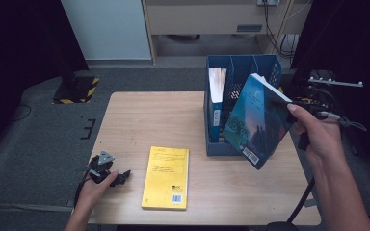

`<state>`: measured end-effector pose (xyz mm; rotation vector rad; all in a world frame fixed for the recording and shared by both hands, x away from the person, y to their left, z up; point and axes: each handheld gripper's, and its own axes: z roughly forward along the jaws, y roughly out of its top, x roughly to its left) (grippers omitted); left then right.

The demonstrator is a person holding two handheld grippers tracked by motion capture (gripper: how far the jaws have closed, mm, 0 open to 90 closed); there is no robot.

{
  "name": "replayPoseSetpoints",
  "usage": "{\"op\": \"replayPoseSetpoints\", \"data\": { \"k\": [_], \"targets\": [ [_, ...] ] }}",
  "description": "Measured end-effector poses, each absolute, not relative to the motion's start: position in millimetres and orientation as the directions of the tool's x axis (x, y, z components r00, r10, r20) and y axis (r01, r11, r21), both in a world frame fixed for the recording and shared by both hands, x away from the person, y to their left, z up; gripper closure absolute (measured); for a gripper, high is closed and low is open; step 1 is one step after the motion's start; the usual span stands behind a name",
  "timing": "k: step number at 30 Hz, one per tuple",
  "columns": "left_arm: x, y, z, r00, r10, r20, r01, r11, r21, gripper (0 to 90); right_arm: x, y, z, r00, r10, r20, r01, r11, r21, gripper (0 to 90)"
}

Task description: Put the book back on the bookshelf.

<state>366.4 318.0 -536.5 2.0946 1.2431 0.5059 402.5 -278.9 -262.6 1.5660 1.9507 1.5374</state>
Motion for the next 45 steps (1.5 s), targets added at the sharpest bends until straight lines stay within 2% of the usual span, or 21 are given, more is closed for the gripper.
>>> {"op": "replayPoseSetpoints", "data": {
  "k": [13, 24, 45],
  "targets": [
    [367, 317, -537, 0.475, 0.88, -0.001, 0.63, -0.339, 0.699, 0.0, 419, -285, -258, -0.343, 0.857, 0.384, 0.58, -0.129, 0.805, 72.6],
    [367, 318, -537, 0.477, 0.879, 0.002, 0.629, -0.343, 0.698, 0.0, 444, -274, -251, -0.276, 0.901, 0.335, 0.557, -0.134, 0.819, 72.8],
    [367, 317, -537, 0.479, 0.878, 0.001, 0.628, -0.343, 0.699, 0.0, 476, -254, -252, -0.214, 0.937, 0.276, 0.546, -0.12, 0.829, 72.9]
  ]
}}
